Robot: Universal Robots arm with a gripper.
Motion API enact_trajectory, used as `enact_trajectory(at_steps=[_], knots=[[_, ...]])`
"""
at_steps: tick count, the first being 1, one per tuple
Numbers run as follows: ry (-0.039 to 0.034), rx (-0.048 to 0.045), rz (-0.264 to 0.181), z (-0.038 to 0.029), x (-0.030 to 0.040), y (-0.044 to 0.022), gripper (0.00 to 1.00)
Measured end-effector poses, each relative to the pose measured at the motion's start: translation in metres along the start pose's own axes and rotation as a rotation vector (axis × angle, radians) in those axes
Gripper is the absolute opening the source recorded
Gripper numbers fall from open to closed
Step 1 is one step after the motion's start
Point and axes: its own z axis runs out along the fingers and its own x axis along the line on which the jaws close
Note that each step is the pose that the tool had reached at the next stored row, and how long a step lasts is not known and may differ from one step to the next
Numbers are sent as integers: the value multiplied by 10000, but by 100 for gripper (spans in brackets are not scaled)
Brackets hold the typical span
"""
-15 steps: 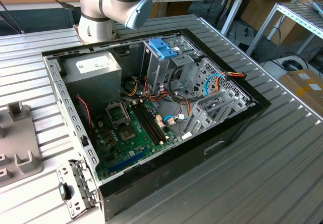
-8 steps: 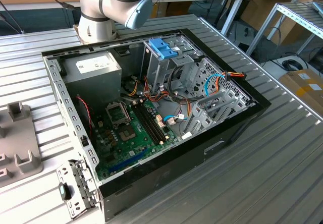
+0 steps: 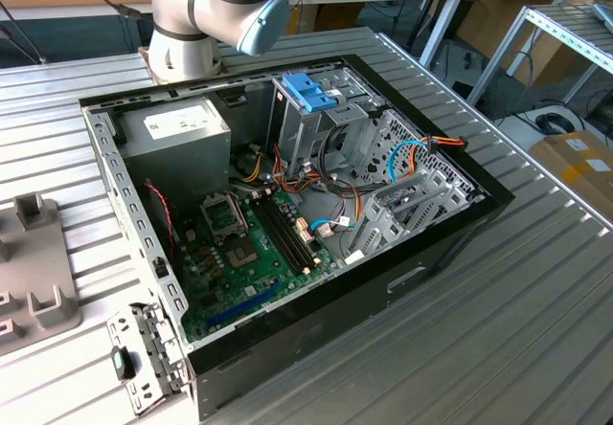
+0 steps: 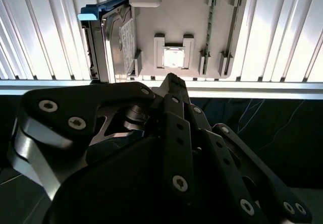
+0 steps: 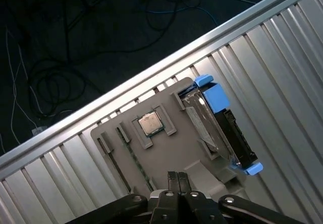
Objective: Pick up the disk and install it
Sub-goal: 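Pick up the disk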
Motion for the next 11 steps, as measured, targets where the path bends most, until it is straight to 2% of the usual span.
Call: enact_trajectory(at_steps=[11], knots=[[24, -14, -564, 0, 0, 0, 10]])
